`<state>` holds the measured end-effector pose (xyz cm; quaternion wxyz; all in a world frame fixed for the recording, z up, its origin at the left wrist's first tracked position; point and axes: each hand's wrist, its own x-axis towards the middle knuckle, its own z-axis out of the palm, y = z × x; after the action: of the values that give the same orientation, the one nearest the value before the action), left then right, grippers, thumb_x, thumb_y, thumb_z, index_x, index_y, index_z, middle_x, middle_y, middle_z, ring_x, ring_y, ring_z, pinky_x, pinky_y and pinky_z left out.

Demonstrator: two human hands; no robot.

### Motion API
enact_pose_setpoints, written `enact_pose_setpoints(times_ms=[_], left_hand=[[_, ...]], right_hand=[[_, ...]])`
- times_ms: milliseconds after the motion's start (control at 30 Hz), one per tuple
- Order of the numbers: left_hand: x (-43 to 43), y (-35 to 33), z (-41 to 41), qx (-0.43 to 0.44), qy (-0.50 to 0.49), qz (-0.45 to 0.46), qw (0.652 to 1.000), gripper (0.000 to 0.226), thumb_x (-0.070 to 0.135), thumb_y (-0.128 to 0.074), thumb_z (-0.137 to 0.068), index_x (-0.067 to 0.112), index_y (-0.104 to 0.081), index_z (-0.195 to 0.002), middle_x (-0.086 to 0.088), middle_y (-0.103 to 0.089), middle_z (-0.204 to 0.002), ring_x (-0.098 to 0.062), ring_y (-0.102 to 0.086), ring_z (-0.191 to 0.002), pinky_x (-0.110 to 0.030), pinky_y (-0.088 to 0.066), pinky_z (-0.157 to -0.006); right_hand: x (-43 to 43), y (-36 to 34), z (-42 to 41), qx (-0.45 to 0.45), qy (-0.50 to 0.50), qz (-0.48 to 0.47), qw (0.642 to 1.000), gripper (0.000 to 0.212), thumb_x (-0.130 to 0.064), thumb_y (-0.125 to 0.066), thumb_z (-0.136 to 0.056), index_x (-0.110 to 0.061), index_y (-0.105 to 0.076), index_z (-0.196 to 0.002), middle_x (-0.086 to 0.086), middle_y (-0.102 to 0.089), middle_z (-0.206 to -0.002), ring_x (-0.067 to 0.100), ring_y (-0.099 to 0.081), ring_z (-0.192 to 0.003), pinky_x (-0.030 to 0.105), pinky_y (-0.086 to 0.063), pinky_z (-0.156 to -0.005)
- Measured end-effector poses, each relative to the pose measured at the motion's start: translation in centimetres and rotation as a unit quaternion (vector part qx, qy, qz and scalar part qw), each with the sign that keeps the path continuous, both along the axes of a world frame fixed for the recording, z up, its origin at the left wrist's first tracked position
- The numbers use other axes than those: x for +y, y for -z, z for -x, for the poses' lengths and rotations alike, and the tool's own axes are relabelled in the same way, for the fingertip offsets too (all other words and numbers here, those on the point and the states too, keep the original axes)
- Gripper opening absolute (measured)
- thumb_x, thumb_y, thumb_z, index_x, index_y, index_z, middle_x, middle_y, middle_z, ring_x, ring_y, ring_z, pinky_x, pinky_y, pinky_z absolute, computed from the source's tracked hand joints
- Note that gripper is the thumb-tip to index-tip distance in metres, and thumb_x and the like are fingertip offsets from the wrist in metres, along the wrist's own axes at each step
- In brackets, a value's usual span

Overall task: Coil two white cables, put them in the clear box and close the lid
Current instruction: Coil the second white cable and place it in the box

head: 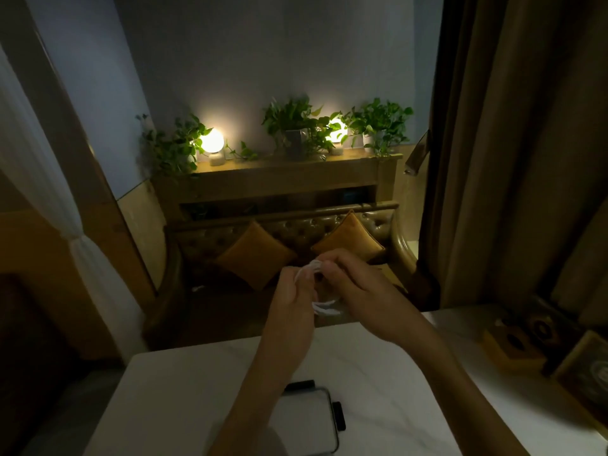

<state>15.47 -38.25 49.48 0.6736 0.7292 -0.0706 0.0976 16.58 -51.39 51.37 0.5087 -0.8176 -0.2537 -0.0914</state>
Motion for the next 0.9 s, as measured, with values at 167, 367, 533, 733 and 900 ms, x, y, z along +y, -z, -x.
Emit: enact_pose_setpoints(times_ms=[167,367,533,733,900], left_hand=[[-0.3,0.3,-0.9,-0.029,-0.074,0.031,0.996,0.021,0.030,-0.033,-0.100,0.027,-0.052,-0.090,-0.007,-0.055,-0.083,-0.020,-0.056,-0.074,-0.032,-0.048,-0.067],[-2.4,0.3,-0.2,-0.031,-0.086,0.074,0.993,0.021,0.029,-0.037,-0.098,0.025,-0.054,-0.087,0.003,-0.054,-0.073,-0.001,-0.055,-0.061,-0.014,-0.047,-0.055],[-0.7,1.2,-0.7,-0.053,-0.136,-0.005,0.989,0.022,0.033,-0.036,-0.098,0.019,-0.053,-0.097,0.000,-0.058,-0.085,-0.013,-0.059,-0.077,-0.017,-0.047,-0.061],[0.5,1.6,-0.6,-0.076,-0.166,-0.089,0.979,0.024,0.028,-0.038,-0.098,0.011,-0.055,-0.102,0.004,-0.059,-0.086,-0.001,-0.061,-0.073,-0.002,-0.045,-0.057],[0.3,1.4,0.3,-0.088,-0.104,-0.095,0.986,0.022,0.025,-0.039,-0.098,0.012,-0.057,-0.095,0.006,-0.057,-0.075,0.005,-0.056,-0.068,-0.007,-0.045,-0.056]], right_hand=[[0.3,1.1,0.1,-0.008,0.008,-0.028,1.000,0.029,-0.024,-0.038,-0.100,-0.021,-0.054,-0.123,-0.016,-0.063,-0.097,-0.009,-0.062,-0.085,0.005,-0.047,-0.067],[2.5,3.4,-0.2,-0.156,0.206,-0.005,0.966,0.069,-0.065,-0.022,-0.089,-0.009,-0.060,-0.106,0.001,-0.068,-0.088,0.002,-0.058,-0.068,0.003,-0.045,-0.067],[1.3,2.3,-1.1,-0.122,0.141,0.128,0.974,0.024,-0.034,-0.037,-0.098,-0.025,-0.059,-0.101,-0.008,-0.064,-0.086,0.000,-0.058,-0.071,0.008,-0.041,-0.063],[-0.3,-0.1,-0.4,-0.050,0.075,0.170,0.981,0.019,-0.030,-0.043,-0.097,-0.026,-0.061,-0.098,-0.008,-0.066,-0.089,0.002,-0.062,-0.078,0.019,-0.051,-0.070],[-2.1,-1.0,-0.9,-0.162,0.182,0.304,0.921,0.012,-0.030,-0.045,-0.096,-0.031,-0.056,-0.100,-0.013,-0.054,-0.085,0.011,-0.058,-0.080,0.030,-0.049,-0.075]])
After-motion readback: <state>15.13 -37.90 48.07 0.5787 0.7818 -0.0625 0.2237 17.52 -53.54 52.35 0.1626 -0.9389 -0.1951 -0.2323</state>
